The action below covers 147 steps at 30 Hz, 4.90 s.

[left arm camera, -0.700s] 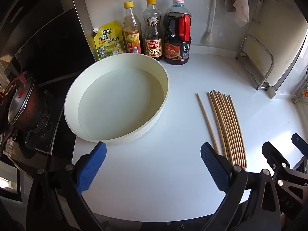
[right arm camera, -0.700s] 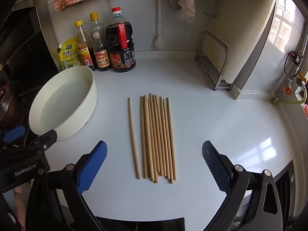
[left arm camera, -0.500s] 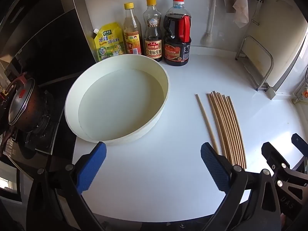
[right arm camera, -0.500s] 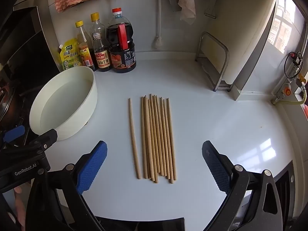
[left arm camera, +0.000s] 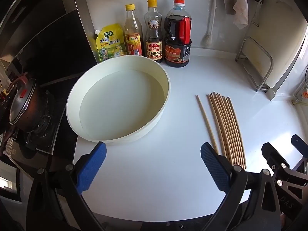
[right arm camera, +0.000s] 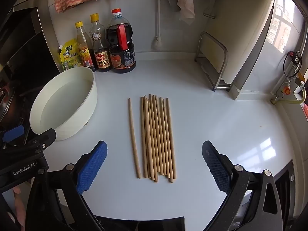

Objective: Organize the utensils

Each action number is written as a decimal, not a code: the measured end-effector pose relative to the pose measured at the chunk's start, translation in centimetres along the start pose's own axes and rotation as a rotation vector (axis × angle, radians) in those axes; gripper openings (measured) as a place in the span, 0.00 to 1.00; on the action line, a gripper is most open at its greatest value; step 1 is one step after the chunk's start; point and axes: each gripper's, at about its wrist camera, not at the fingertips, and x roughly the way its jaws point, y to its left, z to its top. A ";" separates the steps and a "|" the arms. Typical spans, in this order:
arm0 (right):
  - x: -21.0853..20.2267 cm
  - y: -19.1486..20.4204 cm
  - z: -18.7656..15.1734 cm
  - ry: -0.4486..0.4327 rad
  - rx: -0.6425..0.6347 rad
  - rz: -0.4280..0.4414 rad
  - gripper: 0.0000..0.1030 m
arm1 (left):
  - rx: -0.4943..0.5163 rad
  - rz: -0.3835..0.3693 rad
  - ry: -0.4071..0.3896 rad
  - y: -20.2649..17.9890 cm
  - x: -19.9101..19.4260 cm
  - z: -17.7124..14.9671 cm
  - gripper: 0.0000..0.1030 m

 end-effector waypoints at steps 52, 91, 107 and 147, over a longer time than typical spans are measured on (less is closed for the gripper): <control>-0.1 0.3 -0.1 -0.009 0.004 0.002 0.92 | 0.004 0.004 -0.008 0.4 -0.4 -0.3 0.94; 6.6 -6.0 -1.0 0.078 0.056 0.044 0.92 | -0.042 -0.109 0.013 -2.9 4.6 -0.2 0.94; 15.7 -8.8 -1.5 0.133 -0.035 0.012 0.92 | -0.049 -0.061 0.115 -7.5 12.4 -0.9 0.94; 18.6 -8.7 -2.3 0.147 -0.095 -0.015 0.91 | -0.032 -0.030 0.158 -9.9 16.3 -1.5 0.94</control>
